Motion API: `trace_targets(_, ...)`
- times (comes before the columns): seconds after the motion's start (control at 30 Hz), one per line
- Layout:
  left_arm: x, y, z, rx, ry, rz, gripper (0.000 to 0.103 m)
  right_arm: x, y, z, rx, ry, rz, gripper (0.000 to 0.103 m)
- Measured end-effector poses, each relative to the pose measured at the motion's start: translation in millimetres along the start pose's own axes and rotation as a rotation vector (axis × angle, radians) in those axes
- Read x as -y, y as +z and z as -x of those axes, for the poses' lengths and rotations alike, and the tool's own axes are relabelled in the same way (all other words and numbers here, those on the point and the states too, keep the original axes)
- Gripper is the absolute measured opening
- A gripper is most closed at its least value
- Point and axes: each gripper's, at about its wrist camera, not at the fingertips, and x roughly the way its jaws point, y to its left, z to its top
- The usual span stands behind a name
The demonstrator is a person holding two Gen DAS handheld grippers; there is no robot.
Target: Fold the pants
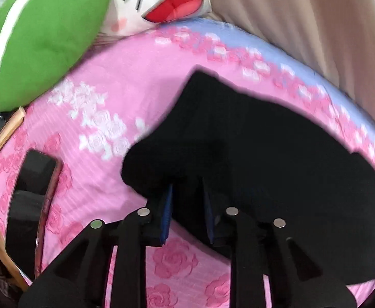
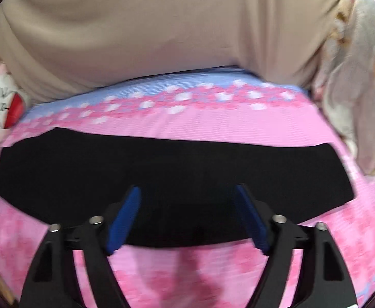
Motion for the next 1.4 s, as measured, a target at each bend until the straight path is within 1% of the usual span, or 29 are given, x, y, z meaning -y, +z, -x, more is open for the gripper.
trace_targets(0.03, 5, -7, 14, 0.047, 0.029, -0.035, 0.029, 10, -1, -6, -0.014, -0.051, -0.009, 0.076)
trace_targets(0.07, 7, -10, 23, 0.069, 0.051, -0.041, 0.046, 30, -4, -11, -0.023, -0.094, -0.043, 0.076)
trace_targets(0.1, 7, -15, 33, 0.096, 0.082, -0.036, 0.074, 51, -5, -9, -0.023, -0.11, -0.084, 0.076)
trace_targets(0.13, 8, -20, 48, 0.139, 0.108, -0.026, 0.084, 79, -7, -8, -0.023, -0.14, -0.13, 0.076)
trace_targets(0.17, 12, -24, 60, 0.175, 0.119, -0.022, 0.087, 100, -8, -7, -0.026, -0.18, -0.166, 0.076)
trace_targets(0.23, 25, -29, 77, 0.219, 0.139, -0.047, 0.087, 153, -14, -4, -0.032, -0.271, -0.253, 0.077)
trace_targets(0.27, 34, -33, 84, 0.23, 0.134, -0.067, 0.088, 184, -18, -6, -0.041, -0.289, -0.308, 0.077)
trace_targets(0.3, 49, -39, 93, 0.233, 0.104, -0.093, 0.088, 203, -21, -9, -0.057, -0.281, -0.344, 0.077)
trace_targets(0.33, 57, -41, 96, 0.231, 0.082, -0.107, 0.089, 228, -24, -14, -0.074, -0.244, -0.395, 0.077)
trace_targets(0.4, 89, -50, 101, 0.226, 0.037, -0.166, 0.09, 257, -27, -22, -0.082, -0.199, -0.467, 0.078)
trace_targets(0.47, 123, -63, 106, 0.227, 0.019, -0.234, 0.091, 278, -30, -35, -0.106, -0.114, -0.52, 0.078)
trace_targets(0.53, 153, -77, 109, 0.215, -0.003, -0.289, 0.091, 283, -30, -44, -0.107, -0.067, -0.533, 0.08)
trace_targets(0.57, 166, -84, 109, 0.206, -0.019, -0.31, 0.092, 283, -28, -45, -0.092, -0.047, -0.518, 0.082)
trace_targets(0.63, 192, -96, 110, 0.184, -0.047, -0.357, 0.092, 280, -25, -50, -0.096, -0.009, -0.498, 0.082)
trace_targets(0.67, 198, -101, 110, 0.179, -0.053, -0.372, 0.093, 277, -23, -53, -0.095, 0.014, -0.482, 0.082)
trace_targets(0.7, 206, -106, 111, 0.175, -0.057, -0.391, 0.093, 273, -21, -56, -0.095, 0.018, -0.465, 0.08)
trace_targets(0.73, 215, -111, 112, 0.175, -0.058, -0.412, 0.093, 268, -19, -60, -0.099, 0.022, -0.44, 0.072)
trace_targets(0.77, 220, -114, 113, 0.175, -0.057, -0.421, 0.093, 265, -16, -63, -0.106, 0.029, -0.423, 0.063)
trace_targets(0.83, 226, -119, 115, 0.174, -0.064, -0.436, 0.094, 258, -12, -69, -0.125, 0.031, -0.405, 0.025)
trace_targets(0.87, 227, -121, 117, 0.172, -0.069, -0.442, 0.094, 257, -11, -71, -0.129, 0.086, -0.418, 0.018)
trace_targets(0.9, 227, -121, 117, 0.17, -0.072, -0.445, 0.094, 254, -9, -69, -0.122, 0.124, -0.445, 0.018)
trace_targets(0.93, 225, -122, 118, 0.171, -0.078, -0.451, 0.094, 251, -6, -64, -0.112, 0.127, -0.448, 0.018)
trace_targets(1.03, 214, -122, 119, 0.18, -0.084, -0.446, 0.095, 221, 18, -38, -0.037, 0.206, -0.425, 0.018)
trace_targets(1.07, 211, -122, 120, 0.181, -0.088, -0.442, 0.095, 202, 32, -24, -0.007, 0.242, -0.4, 0.018)
trace_targets(1.13, 199, -121, 120, 0.179, -0.102, -0.427, 0.095, 173, 52, -7, 0.033, 0.273, -0.353, 0.018)
trace_targets(1.2, 185, -117, 120, 0.178, -0.11, -0.4, 0.095, 132, 75, 11, 0.066, 0.336, -0.291, 0.018)
trace_targets(1.23, 175, -114, 120, 0.177, -0.118, -0.381, 0.095, 104, 88, 19, 0.081, 0.366, -0.246, 0.019)
trace_targets(1.3, 158, -110, 119, 0.177, -0.124, -0.352, 0.095, 64, 104, 29, 0.093, 0.407, -0.186, 0.019)
trace_targets(1.4, 134, -107, 118, 0.176, -0.129, -0.322, 0.097, -10, 124, 38, 0.096, 0.487, -0.087, 0.019)
